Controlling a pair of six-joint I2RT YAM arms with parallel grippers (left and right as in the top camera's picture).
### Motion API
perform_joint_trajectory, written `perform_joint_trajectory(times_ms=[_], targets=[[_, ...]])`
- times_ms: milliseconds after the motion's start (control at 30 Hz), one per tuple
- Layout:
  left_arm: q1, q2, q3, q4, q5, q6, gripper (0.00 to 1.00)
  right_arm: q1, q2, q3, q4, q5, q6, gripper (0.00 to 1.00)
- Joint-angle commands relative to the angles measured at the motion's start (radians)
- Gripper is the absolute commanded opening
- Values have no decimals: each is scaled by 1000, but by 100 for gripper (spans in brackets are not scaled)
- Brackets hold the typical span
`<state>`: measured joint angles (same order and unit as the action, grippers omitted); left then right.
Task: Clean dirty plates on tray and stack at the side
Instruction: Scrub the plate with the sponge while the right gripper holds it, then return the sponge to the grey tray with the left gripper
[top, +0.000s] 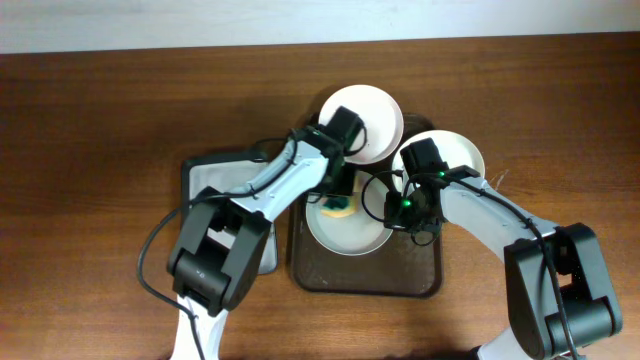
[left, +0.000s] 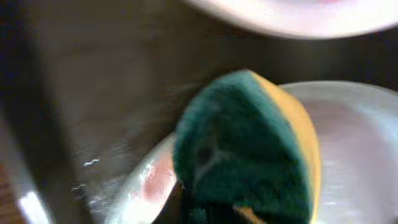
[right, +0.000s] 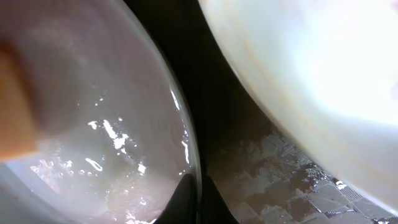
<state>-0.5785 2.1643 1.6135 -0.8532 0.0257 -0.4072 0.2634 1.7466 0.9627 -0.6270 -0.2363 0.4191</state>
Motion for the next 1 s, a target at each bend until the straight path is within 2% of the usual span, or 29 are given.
perform_joint_trajectory(times_ms=[0, 100, 233, 333, 400, 500, 600, 733, 833, 967], targets=[[72, 29, 1, -96, -177, 5, 0, 3, 19, -22, -47, 67, 14, 4], [63, 29, 41, -180, -92, 5, 0, 3, 19, -22, -43, 69, 41, 4], [50, 29, 70, -284, 188, 5, 0, 3, 19, -21, -27, 69, 60, 4], [35, 29, 70, -316, 246, 16, 0, 3, 19, -21, -15, 68, 95, 4], [41, 25, 71, -322, 279, 63, 0, 3, 19, -21, -5, 64, 95, 4], [90, -40, 71, -341, 286, 122, 0, 3, 19, -21, -6, 48, 56, 4], [160, -175, 71, -357, 259, 175, 0, 3, 0, -8, -30, 35, -9, 4], [320, -378, 70, -439, 23, 179, 0, 5, -121, 48, -117, 61, -76, 4], [420, -397, 41, -472, -23, 193, 0, 5, -229, 73, -172, 105, -101, 4], [483, -397, -127, -361, -13, 197, 0, 5, -331, 74, -201, 173, -109, 4]])
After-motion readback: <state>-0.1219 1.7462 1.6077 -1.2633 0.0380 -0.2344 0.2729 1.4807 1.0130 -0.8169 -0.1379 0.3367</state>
